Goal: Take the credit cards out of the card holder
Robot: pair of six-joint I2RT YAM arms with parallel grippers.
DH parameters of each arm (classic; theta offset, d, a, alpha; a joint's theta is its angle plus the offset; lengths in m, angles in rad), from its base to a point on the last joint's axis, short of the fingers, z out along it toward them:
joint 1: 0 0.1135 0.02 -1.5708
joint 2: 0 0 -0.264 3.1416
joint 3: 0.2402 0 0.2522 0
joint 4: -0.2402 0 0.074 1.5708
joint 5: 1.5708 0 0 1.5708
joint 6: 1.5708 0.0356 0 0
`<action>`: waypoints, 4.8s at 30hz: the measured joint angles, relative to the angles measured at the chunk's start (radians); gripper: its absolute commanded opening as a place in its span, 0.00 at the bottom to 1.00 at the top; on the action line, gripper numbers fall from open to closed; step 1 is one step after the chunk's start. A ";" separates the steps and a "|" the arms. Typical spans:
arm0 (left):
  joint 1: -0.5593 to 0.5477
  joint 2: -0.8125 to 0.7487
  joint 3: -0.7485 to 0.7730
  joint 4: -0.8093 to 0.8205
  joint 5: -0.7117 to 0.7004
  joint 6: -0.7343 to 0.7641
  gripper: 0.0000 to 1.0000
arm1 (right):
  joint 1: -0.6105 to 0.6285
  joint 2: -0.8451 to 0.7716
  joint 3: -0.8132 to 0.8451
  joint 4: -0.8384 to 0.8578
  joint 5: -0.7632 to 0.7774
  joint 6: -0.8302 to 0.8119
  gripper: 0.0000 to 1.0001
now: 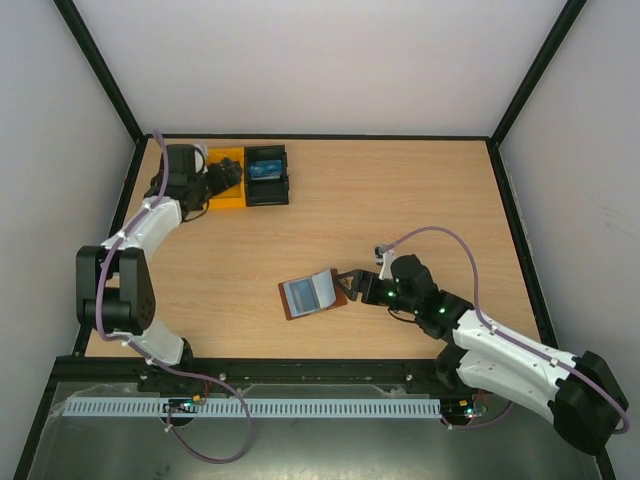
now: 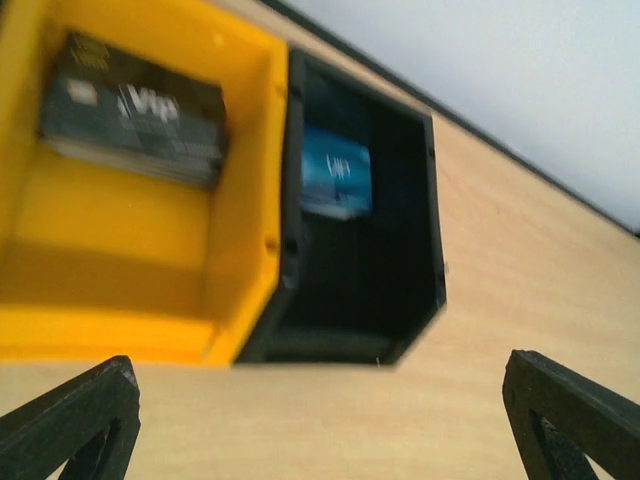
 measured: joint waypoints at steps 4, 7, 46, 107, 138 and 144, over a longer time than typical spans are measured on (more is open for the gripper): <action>-0.039 -0.084 -0.067 -0.067 0.045 0.032 1.00 | 0.000 0.058 0.004 0.028 -0.029 0.002 0.45; -0.064 -0.182 -0.143 -0.081 0.082 0.047 0.99 | 0.000 0.109 0.019 0.042 -0.049 0.003 0.35; -0.493 -0.135 -0.807 0.578 0.249 -0.330 0.27 | 0.097 0.586 0.052 0.230 0.071 -0.066 0.25; -0.519 -0.186 -0.852 0.695 0.254 -0.431 0.60 | 0.134 0.773 0.137 0.370 0.066 -0.017 0.02; -0.544 -0.131 -0.886 0.844 0.236 -0.477 0.64 | 0.134 0.779 0.100 0.449 0.061 0.010 0.02; -0.548 -0.131 -0.886 0.851 0.248 -0.487 0.49 | 0.134 0.781 0.099 0.453 0.057 0.013 0.02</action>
